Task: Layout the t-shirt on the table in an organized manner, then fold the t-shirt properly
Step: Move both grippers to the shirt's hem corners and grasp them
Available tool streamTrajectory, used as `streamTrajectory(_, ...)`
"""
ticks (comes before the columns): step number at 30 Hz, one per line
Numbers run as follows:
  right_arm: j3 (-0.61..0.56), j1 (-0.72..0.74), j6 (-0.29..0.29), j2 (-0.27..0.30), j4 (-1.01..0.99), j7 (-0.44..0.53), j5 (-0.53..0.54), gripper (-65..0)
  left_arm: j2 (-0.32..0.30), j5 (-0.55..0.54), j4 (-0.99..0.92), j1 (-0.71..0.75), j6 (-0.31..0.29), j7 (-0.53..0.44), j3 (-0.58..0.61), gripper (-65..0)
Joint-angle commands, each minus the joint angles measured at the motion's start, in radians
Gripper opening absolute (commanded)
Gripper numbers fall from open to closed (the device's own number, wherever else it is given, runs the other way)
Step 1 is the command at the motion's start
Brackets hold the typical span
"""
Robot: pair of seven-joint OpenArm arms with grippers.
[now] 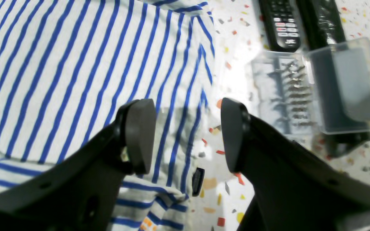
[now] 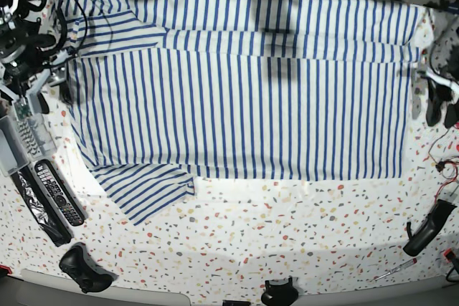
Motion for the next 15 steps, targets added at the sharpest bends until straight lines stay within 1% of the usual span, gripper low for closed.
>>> streamTrajectory(1,-0.003,0.016,0.001,0.016,-0.003,0.008,0.008,-33.0,-0.019,-0.017,-0.027,-0.053,-0.003,-0.008,0.013,-41.9)
streamTrajectory(4,-0.037,0.051,0.0,0.016,-0.039,-0.021,0.008,-33.0,-0.019,-0.007,-0.189,-0.201,-0.003,0.011,0.113,-41.9)
streamTrajectory(7,-0.063,0.076,0.0,0.016,-0.048,-0.051,0.007,-33.1,-0.019,0.077,-0.372,-0.36,-0.002,0.011,0.233,-41.8)
streamTrajectory(9,-0.067,0.084,0.0,0.016,-0.048,-0.056,0.007,-33.1,-0.019,0.112,-0.492,-0.457,-0.002,0.011,0.288,-41.4)
streamTrajectory(11,-0.066,0.09,0.0,0.016,-0.048,-0.06,0.007,-33.1,-0.019,0.115,-0.602,-0.541,-0.002,0.011,0.313,-38.7)
streamTrajectory(14,-0.066,0.089,0.0,0.016,-0.048,-0.064,0.007,-33.1,-0.016,0.115,-0.733,-0.637,-0.003,0.011,0.317,-38.3)
streamTrajectory(15,-0.066,0.089,0.0,0.016,-0.048,-0.064,0.007,-33.1,-0.016,0.114,-0.768,-0.662,-0.011,0.011,0.317,-38.3)
